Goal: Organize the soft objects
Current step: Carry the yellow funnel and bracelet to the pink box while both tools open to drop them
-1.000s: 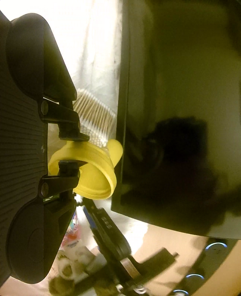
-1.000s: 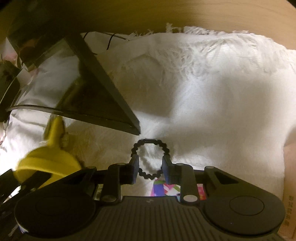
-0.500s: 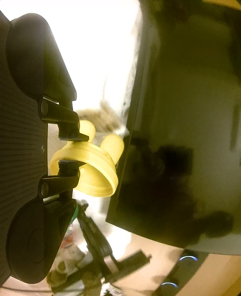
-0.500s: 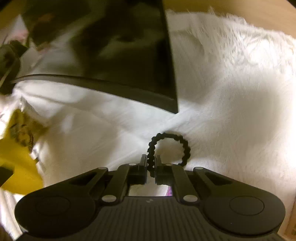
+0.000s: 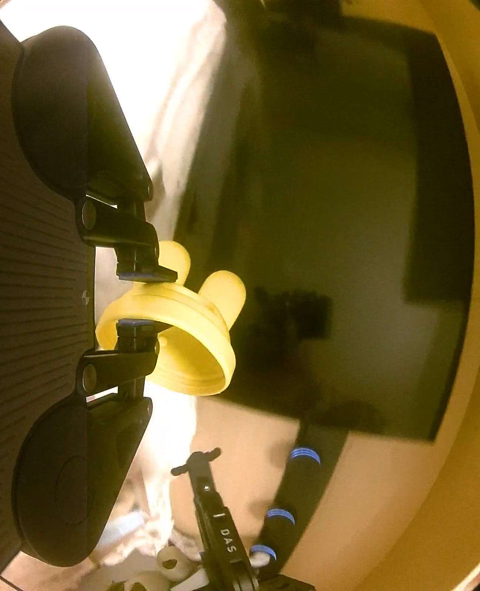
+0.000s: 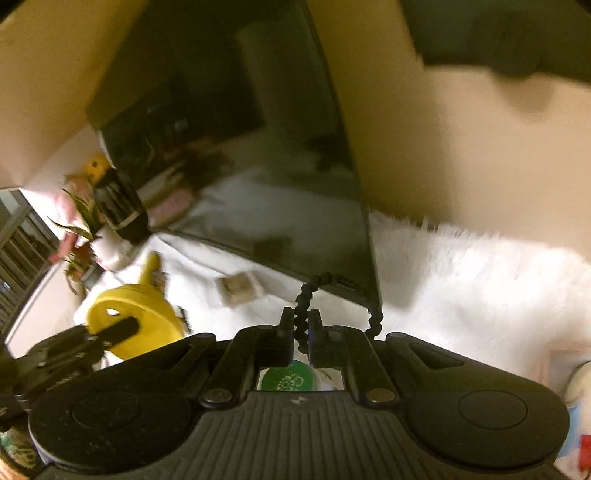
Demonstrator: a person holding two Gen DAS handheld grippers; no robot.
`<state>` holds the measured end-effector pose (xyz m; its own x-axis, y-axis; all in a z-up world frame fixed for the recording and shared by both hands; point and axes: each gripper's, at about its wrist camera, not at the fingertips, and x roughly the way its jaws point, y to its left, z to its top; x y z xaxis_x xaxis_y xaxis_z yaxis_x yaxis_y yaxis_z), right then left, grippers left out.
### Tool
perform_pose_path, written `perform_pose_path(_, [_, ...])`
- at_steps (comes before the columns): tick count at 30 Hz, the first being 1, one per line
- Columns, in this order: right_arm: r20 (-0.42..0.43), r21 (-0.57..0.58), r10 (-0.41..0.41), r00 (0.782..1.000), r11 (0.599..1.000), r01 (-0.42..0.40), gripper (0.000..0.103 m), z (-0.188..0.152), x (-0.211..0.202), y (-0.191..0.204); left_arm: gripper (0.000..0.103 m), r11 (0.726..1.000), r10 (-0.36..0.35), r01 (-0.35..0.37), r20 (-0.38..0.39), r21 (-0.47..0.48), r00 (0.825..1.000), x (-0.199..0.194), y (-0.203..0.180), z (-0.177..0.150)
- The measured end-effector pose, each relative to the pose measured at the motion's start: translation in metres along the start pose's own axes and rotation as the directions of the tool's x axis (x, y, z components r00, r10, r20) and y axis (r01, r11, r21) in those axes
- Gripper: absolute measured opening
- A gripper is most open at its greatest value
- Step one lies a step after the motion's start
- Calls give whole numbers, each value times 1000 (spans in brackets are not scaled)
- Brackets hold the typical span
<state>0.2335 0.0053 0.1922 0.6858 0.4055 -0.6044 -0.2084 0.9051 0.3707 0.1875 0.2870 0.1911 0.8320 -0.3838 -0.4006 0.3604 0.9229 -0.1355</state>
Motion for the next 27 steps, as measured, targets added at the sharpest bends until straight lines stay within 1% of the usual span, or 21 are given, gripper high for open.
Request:
perform_pose_path(2, [36, -12, -4, 999, 1000, 4, 7, -3, -24, 0, 21, 999, -41, 41, 0, 8, 999, 1, -23, 3])
perform_pose_path(4, [61, -17, -14, 998, 1000, 15, 7, 1, -39, -1, 21, 996, -83, 83, -3, 30, 997, 4, -52, 4])
perform_pose_path(5, [74, -21, -22, 997, 1000, 24, 7, 6, -52, -7, 21, 994, -105, 106, -7, 40, 994, 7, -68, 5])
perform_pose_path(7, [99, -26, -40, 994, 999, 43, 7, 4, -77, -17, 21, 987, -149, 150, -18, 57, 989, 13, -97, 6])
perform_pose_path(10, [144, -21, -89, 986, 995, 93, 7, 1, -112, -38, 21, 972, -219, 221, -32, 85, 975, 23, -138, 2])
perform_pose_path(12, [176, -9, -130, 976, 991, 133, 7, -2, -136, -56, 21, 960, -259, 262, -42, 97, 965, 29, -162, 1])
perform_pose_path(15, [209, 45, -184, 960, 983, 179, 7, -7, -163, -91, 21, 941, -315, 320, -68, 107, 947, 47, -202, -7])
perform_pose_path(18, [219, 113, -228, 949, 972, 208, 7, -15, -181, -124, 21, 931, -343, 353, -114, 88, 932, 68, -234, -18])
perform_pose_path(21, [210, 168, -286, 935, 953, 254, 7, -26, -186, -148, 21, 924, -359, 375, -167, 76, 918, 87, -258, -31])
perform_pose_path(23, [205, 180, -329, 922, 939, 295, 7, -35, -189, -161, 21, 920, -367, 386, -192, 70, 910, 100, -275, -38])
perform_pose_path(24, [203, 178, -340, 918, 935, 306, 7, -39, -191, -166, 21, 917, -375, 395, -209, 64, 903, 112, -288, -43])
perform_pose_path(25, [199, 182, -350, 915, 931, 317, 7, -42, -191, -170, 21, 915, -378, 400, -222, 60, 899, 120, -296, -47])
perform_pose_path(27, [187, 189, -360, 914, 926, 326, 7, -48, -191, -176, 22, 916, -370, 396, -249, 60, 895, 136, -311, -56])
